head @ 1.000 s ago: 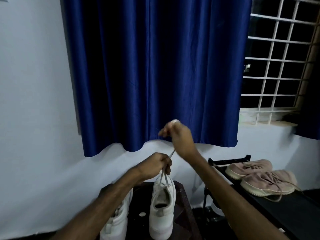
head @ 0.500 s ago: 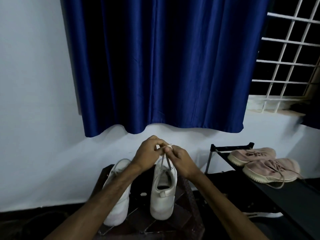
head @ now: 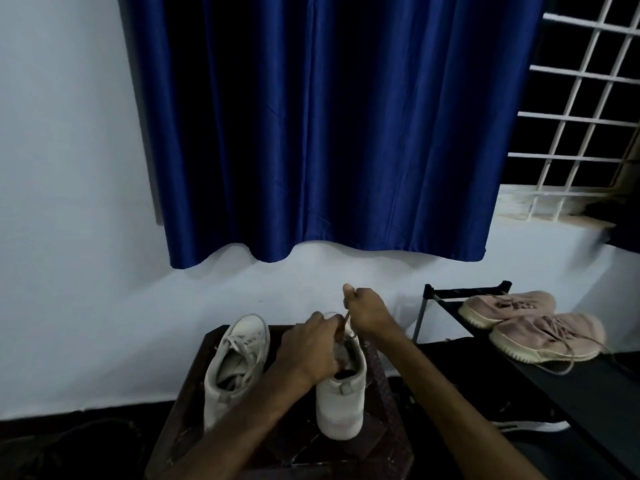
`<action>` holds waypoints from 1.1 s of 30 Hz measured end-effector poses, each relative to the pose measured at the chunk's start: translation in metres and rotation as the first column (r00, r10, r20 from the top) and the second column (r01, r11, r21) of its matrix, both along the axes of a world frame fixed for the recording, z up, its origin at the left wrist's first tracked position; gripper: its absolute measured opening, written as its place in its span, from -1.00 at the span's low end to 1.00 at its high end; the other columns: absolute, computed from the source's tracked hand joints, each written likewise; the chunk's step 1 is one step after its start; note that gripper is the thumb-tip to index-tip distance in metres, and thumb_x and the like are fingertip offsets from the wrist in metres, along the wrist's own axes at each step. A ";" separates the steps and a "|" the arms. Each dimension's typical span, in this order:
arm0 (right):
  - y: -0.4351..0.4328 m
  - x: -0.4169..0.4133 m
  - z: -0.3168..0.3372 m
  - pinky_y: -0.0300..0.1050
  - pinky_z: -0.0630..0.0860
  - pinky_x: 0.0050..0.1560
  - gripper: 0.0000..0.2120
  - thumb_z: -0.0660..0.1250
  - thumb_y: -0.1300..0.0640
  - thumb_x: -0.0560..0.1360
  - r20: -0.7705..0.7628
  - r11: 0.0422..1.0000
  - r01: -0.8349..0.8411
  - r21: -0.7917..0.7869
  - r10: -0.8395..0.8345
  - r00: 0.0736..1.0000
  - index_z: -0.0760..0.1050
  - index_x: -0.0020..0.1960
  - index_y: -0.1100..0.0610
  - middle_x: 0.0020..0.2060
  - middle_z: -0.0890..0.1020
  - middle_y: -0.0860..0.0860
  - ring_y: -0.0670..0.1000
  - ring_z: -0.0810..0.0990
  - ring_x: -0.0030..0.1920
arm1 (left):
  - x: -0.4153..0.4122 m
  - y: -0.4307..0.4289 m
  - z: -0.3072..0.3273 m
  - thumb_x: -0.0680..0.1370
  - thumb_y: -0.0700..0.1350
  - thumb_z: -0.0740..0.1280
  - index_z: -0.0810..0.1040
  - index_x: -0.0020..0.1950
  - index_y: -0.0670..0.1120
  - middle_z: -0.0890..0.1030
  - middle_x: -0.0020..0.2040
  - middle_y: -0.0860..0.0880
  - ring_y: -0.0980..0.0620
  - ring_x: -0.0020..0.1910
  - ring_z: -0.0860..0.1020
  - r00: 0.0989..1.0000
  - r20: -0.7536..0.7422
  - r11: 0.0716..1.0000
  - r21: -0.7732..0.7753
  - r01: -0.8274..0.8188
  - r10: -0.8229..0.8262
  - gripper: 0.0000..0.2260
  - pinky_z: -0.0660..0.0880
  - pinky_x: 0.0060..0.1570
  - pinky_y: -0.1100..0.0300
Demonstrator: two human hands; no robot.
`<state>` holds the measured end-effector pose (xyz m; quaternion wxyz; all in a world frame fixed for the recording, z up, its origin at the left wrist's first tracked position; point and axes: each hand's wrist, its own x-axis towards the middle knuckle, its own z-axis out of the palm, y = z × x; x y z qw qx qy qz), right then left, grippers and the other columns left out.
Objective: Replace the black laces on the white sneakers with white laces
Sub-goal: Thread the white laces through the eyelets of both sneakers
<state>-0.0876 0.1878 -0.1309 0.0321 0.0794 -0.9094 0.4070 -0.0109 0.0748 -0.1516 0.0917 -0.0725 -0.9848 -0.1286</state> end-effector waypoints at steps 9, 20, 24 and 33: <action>0.007 0.024 0.043 -0.08 0.40 -0.10 -0.72 0.06 0.19 0.61 0.101 0.897 -0.236 0.374 0.214 0.972 0.45 -0.18 0.23 -0.15 0.53 0.20 0.12 0.50 -0.13 | 0.001 0.027 0.006 0.22 0.05 0.61 0.55 -0.04 -0.11 0.61 -0.20 -0.06 0.03 -0.30 0.65 0.985 -0.113 0.979 -0.140 -0.145 0.129 -0.55 0.49 -0.37 0.26; 0.017 0.047 0.032 -0.19 0.56 -0.10 -0.76 0.14 0.27 0.60 0.536 0.850 -0.507 0.140 0.366 0.761 0.54 0.00 0.37 -0.06 0.59 0.27 0.00 0.55 -0.27 | -0.008 -0.010 0.006 0.39 0.00 0.46 0.36 0.08 -0.02 0.63 -0.02 -0.09 -0.07 -0.10 0.58 0.996 0.047 0.900 0.427 -0.086 0.072 -0.62 0.49 -0.19 0.14; 0.005 0.054 0.038 -0.32 0.39 -0.27 -0.73 0.15 0.30 0.61 0.555 0.591 -0.657 0.468 0.382 0.739 0.50 0.19 0.43 0.14 0.58 0.31 0.10 0.52 -0.08 | -0.014 -0.012 0.001 0.39 -0.05 0.42 0.34 0.04 0.03 0.62 -0.02 -0.07 -0.04 -0.10 0.56 0.995 0.058 0.920 0.380 -0.098 0.082 -0.67 0.43 -0.17 0.17; 0.009 0.052 0.054 -0.12 0.26 -0.36 -0.89 0.25 0.25 0.57 0.381 0.018 -0.479 0.877 0.581 0.720 0.44 -0.13 0.12 -0.23 0.50 0.06 0.06 0.42 -0.31 | -0.017 -0.011 0.000 0.36 -0.10 0.45 0.38 0.03 -0.02 0.60 -0.06 -0.09 -0.06 -0.17 0.54 0.996 0.047 0.904 0.418 -0.087 0.074 -0.67 0.42 -0.26 0.18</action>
